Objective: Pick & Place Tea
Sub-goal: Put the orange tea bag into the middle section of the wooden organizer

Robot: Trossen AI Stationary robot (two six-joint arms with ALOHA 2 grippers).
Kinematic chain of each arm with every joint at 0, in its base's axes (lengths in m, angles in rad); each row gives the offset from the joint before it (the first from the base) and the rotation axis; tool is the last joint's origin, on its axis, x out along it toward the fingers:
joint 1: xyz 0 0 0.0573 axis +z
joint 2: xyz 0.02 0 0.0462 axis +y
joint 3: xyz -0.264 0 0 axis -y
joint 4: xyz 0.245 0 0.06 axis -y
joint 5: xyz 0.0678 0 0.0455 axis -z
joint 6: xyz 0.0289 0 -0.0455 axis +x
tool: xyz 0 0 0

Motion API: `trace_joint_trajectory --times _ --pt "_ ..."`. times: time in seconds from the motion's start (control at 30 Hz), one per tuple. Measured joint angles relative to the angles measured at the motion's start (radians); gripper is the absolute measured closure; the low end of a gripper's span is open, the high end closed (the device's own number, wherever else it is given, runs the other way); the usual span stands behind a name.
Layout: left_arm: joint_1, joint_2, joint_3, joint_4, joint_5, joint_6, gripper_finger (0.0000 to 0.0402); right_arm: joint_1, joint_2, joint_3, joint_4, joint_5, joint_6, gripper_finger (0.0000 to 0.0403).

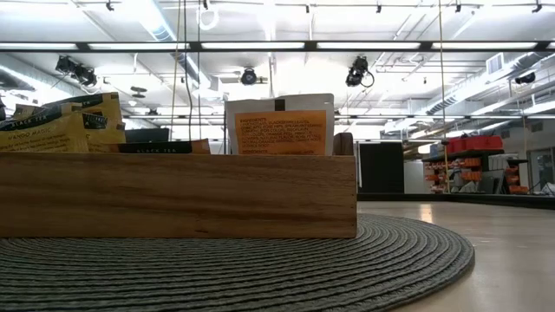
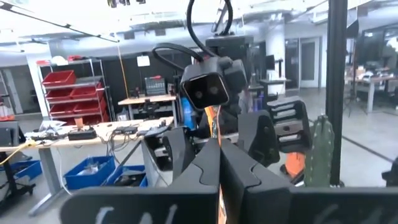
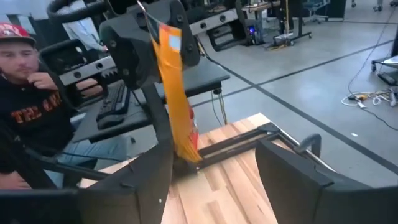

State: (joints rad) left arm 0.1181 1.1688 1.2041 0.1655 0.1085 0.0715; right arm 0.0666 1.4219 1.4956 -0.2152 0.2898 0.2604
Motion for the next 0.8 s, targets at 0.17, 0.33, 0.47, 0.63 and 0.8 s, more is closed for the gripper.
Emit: trace_joint_trajectory --times 0.17,0.33,0.47,0.63,0.8 --pt "0.000 0.002 0.000 0.011 0.013 -0.008 0.0401 0.000 0.000 0.000 0.046 -0.025 -0.007 0.0166" --pt "0.000 0.002 0.000 0.024 0.026 -0.022 0.0401 -0.004 0.000 0.000 0.084 -0.088 -0.018 0.0179" --pt "0.000 0.002 0.000 0.081 0.025 -0.026 0.0401 -0.011 0.000 0.000 0.089 -0.124 -0.011 0.0200" --pt "0.000 0.010 0.000 0.085 0.026 -0.026 0.0401 -0.020 0.000 0.000 0.114 -0.132 -0.015 0.0244" --pt "0.000 0.029 0.000 0.091 0.026 -0.035 0.0400 -0.032 0.000 0.000 0.121 -0.179 -0.015 0.0295"
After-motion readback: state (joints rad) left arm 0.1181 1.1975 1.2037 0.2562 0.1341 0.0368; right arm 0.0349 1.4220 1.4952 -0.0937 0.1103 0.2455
